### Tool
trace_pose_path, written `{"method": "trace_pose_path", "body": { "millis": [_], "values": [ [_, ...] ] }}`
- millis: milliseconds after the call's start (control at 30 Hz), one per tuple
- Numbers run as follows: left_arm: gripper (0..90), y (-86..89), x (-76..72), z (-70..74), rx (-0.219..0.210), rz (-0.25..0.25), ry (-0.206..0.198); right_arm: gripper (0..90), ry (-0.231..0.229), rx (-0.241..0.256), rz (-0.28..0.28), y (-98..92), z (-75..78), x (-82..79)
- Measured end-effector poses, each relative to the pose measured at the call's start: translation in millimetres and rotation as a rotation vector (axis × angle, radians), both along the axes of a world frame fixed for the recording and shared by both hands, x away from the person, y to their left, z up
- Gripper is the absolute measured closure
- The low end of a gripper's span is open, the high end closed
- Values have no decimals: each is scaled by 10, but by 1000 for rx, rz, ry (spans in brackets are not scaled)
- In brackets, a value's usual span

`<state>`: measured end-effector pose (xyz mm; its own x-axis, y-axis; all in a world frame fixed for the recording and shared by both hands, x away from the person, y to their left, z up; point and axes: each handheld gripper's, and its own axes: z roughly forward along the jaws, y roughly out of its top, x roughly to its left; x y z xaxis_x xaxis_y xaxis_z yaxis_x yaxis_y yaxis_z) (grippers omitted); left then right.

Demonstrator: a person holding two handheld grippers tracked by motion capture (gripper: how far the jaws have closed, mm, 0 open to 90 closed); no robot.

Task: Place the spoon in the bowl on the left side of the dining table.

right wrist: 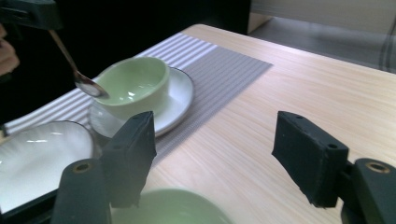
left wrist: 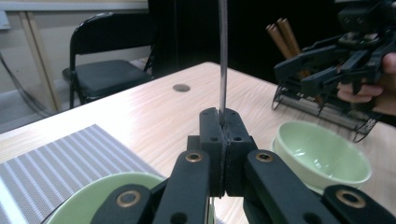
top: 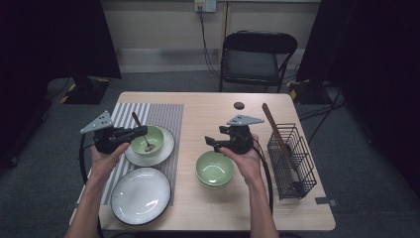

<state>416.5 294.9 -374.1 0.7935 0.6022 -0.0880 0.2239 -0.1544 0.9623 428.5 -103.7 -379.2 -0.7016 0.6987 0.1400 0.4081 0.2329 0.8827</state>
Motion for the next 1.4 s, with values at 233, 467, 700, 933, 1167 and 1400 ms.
{"method": "trace_pose_path", "body": {
  "millis": [233,467,700,933,1167,1400],
  "values": [
    [894,7,44,-91,13,-10,18,288,15,-10,-45,-118,-116,37],
    [885,18,76,-180,13,-14,47,279,26,-27,-59,-150,-219,67],
    [874,10,78,-245,33,-14,63,261,25,-24,-100,-243,-318,99],
    [858,-35,40,-257,50,-21,67,256,53,-52,-149,-349,-423,152],
    [854,32,31,-338,59,-11,92,236,90,-85,-182,-388,-561,210],
    [836,42,-14,-347,84,-18,103,216,103,-129,-203,-395,-709,251]
  ]
}}
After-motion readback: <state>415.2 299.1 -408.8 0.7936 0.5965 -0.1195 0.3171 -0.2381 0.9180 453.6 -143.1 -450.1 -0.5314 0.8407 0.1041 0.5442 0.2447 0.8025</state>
